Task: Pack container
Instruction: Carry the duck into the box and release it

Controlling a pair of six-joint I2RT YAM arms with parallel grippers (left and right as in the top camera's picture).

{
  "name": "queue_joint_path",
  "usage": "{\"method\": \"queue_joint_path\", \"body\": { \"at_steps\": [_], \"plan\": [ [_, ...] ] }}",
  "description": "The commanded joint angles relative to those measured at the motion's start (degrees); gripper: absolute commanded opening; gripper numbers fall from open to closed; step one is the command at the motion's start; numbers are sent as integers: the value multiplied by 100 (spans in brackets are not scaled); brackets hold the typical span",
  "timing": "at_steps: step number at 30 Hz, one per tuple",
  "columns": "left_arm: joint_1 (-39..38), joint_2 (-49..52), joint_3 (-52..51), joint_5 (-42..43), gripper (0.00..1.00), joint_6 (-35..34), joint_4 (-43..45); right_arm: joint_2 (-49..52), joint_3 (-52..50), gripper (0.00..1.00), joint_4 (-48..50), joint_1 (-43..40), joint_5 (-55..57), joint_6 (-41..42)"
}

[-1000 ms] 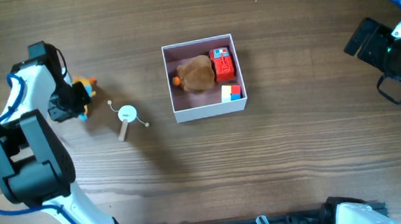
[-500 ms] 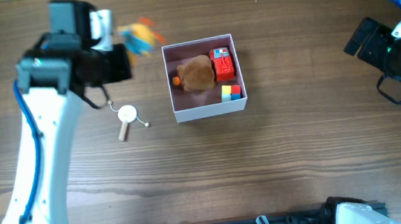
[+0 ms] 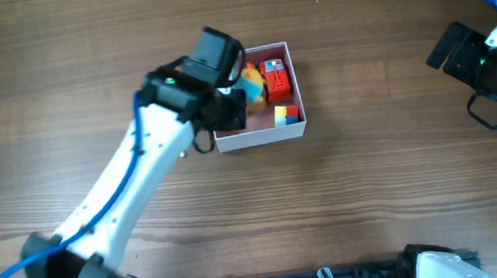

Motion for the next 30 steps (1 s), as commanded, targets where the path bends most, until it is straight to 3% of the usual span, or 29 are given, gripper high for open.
{"method": "queue_joint_path", "body": {
  "at_steps": [1, 7, 25, 30],
  "plan": [
    [-28, 437, -205, -210, 4, -765, 146, 59, 68, 100, 4, -7, -50, -101],
    [-28, 925, -205, -212, 11, -1298, 304, 59, 68, 100, 4, -7, -50, -101],
    [-2, 1095, -205, -1259, 20, -1287, -39, 59, 68, 100, 4, -7, -50, -101],
    [-2, 1095, -205, -1259, 39, -1287, -92, 59, 68, 100, 4, -7, -50, -101]
  ]
}}
